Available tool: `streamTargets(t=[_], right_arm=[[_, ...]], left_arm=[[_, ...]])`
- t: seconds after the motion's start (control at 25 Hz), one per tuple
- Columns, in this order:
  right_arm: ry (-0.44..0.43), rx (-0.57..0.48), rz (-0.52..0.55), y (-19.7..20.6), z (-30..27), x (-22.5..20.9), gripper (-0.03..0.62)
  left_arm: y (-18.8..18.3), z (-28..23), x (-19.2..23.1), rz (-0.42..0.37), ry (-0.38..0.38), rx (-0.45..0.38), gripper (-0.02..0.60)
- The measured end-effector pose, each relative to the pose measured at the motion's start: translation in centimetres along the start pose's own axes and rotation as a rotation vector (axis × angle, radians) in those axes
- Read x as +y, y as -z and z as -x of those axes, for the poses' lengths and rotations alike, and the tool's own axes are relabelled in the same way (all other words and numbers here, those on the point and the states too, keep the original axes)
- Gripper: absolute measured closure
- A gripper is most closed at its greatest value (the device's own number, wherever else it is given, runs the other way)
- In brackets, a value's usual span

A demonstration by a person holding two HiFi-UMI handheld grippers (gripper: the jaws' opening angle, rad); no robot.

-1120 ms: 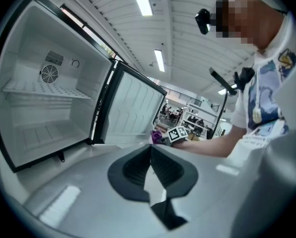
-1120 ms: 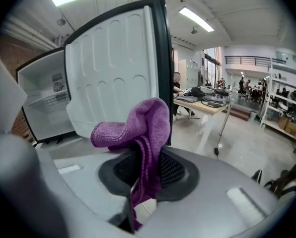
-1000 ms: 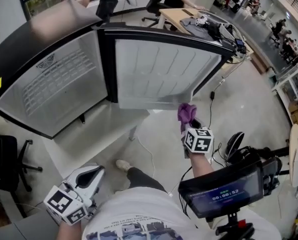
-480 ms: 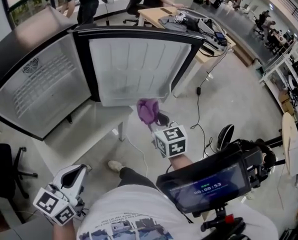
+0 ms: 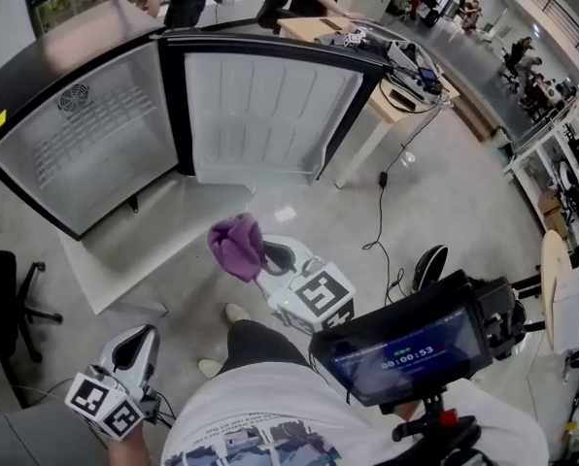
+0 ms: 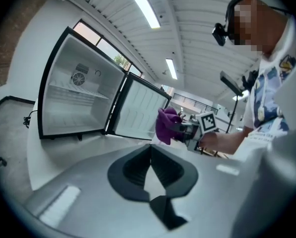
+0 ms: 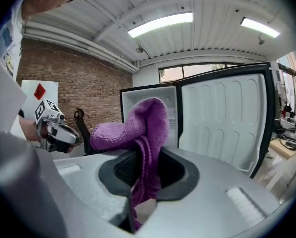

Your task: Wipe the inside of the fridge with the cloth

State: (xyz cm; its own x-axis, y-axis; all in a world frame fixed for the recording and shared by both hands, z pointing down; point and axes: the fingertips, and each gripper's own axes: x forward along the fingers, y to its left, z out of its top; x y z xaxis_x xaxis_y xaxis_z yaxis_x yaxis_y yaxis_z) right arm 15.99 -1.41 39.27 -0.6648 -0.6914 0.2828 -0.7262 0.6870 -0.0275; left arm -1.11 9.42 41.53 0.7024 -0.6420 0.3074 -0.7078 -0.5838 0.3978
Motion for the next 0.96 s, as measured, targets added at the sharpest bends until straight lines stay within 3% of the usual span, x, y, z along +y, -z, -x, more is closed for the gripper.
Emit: streamTargets(t=[0.36, 0.56, 0.72, 0.96], right_arm=[[-0.271, -0.012, 0.103, -0.4, 0.3, 2.5, 0.526], [-0.367, -0.004, 0.134, 0.0, 2.6, 0.7, 0.526], [-0.427, -0.007, 0.152, 0.6, 5.0, -0.7, 0.528], [-0.493, -0.035, 0.173, 0.7, 7.3, -1.0, 0.528]], left_arm=[[2.3, -0.6, -2.5, 0.06, -0.192, -0.039, 0.577], [2.6, -5.0, -6.4, 0.08, -0.214, -0.06, 0.577], [2.5, -8.6, -10.2, 0.051, -0.211, -0.082, 0.576], [3.7, -9.6, -12.3, 0.055, -0.259, -0.091, 0.576]])
